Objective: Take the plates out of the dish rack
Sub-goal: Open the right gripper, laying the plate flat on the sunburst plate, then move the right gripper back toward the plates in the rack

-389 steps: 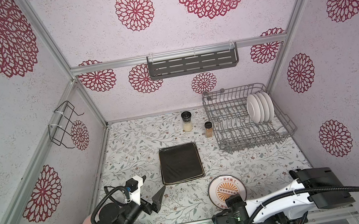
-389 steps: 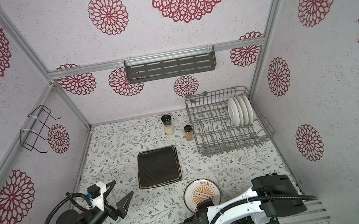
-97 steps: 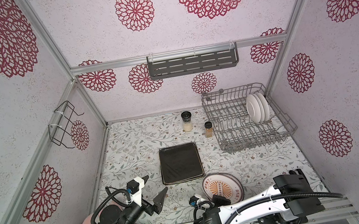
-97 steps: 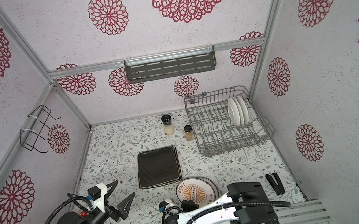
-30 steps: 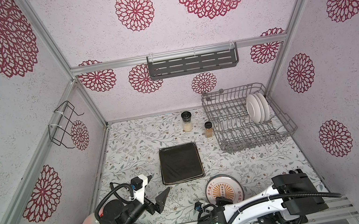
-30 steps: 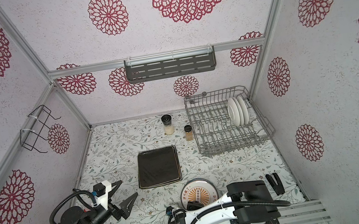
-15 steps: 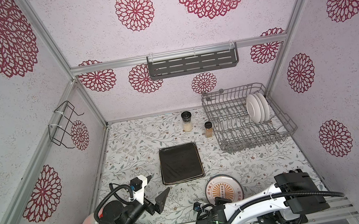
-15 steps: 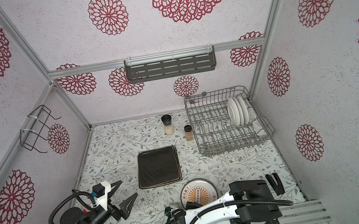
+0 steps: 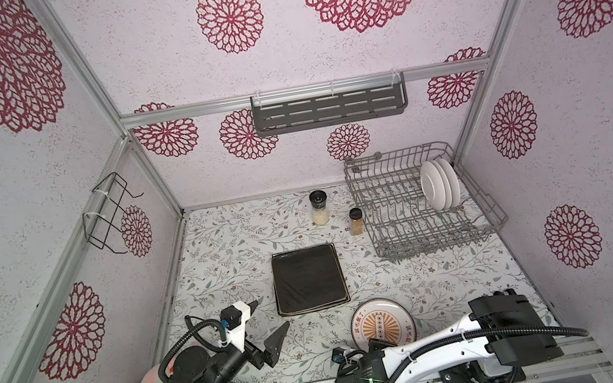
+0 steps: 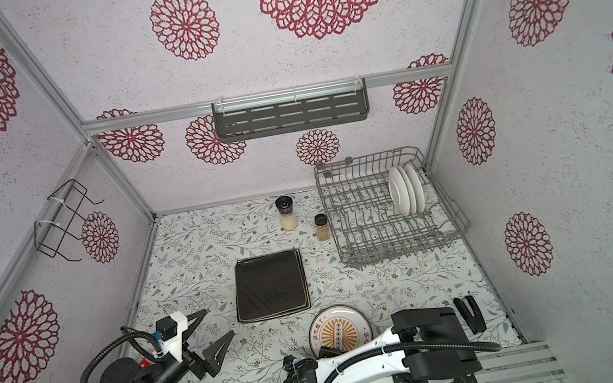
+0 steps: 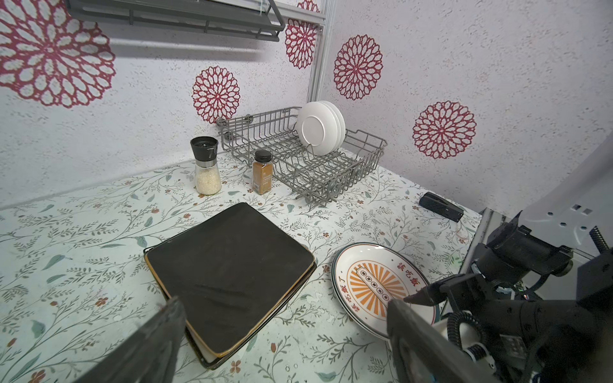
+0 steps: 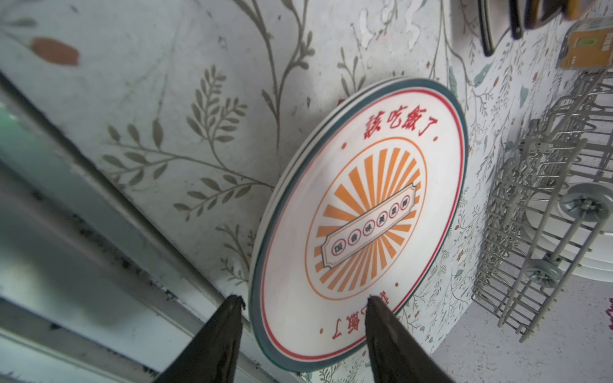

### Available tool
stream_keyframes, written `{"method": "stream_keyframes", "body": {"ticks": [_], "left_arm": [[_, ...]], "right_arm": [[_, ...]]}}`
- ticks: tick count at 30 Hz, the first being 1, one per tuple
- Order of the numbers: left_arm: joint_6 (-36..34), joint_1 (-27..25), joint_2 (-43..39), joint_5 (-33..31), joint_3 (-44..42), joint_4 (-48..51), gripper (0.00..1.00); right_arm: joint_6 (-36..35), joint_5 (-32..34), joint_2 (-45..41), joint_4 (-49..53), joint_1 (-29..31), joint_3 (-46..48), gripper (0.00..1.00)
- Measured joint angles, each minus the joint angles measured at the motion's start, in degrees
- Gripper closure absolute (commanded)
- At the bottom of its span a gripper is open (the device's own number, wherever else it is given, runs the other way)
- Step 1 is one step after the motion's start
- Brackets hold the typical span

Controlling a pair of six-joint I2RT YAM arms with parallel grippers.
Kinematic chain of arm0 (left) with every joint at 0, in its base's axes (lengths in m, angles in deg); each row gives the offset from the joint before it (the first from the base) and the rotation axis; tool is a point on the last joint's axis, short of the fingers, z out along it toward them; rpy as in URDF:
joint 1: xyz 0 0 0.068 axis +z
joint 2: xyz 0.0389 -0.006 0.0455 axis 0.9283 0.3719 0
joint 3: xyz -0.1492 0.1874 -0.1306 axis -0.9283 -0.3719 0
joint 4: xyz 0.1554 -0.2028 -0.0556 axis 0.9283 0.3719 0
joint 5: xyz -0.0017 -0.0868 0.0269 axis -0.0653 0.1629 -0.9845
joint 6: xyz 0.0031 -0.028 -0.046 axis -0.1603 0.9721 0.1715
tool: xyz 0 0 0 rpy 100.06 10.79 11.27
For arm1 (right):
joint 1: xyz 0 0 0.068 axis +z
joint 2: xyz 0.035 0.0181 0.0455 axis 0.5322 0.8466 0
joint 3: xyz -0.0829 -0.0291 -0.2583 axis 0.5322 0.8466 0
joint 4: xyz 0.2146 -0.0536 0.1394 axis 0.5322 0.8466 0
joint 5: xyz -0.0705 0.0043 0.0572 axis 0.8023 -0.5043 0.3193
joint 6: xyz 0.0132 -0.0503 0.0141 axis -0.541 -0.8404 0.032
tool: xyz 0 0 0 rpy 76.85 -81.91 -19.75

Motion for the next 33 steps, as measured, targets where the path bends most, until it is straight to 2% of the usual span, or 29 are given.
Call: {"method": "stream_keyframes", "body": {"ticks": [3,7,14,20,27,33], "left_arm": [[0.02,0.00,0.00,0.00,0.00,0.00,0.03],[0.00,-0.02,0.00,-0.07,0.00,0.00,0.03],[0.00,-0.02,0.00,-0.28,0.00,0.00,0.03],[0.00,-0.11,0.04,-0.83,0.00,0.00,0.03],[0.02,-0.13,0.15,-1.22,0.00,0.00,0.03],[0.04,-0.13,0.15,-2.10,-0.02,0.00,0.03]], "right_arm": [[0.44,0.22,-1.11,0.00,-0.33,-0.02,0.35],[0.96,0.68,-7.04,-2.67,-2.97,-0.02,0.33],[-1.66,0.76,-22.71,-13.29,-16.06,2.36,0.33],[-9.86,-3.78,-30.40,-20.96,-32.74,4.55,0.33],[-17.88,-18.34,-33.94,-32.98,-58.51,5.44,0.34],[-20.92,-30.18,-33.40,-39.60,-75.06,5.09,0.34]]}}
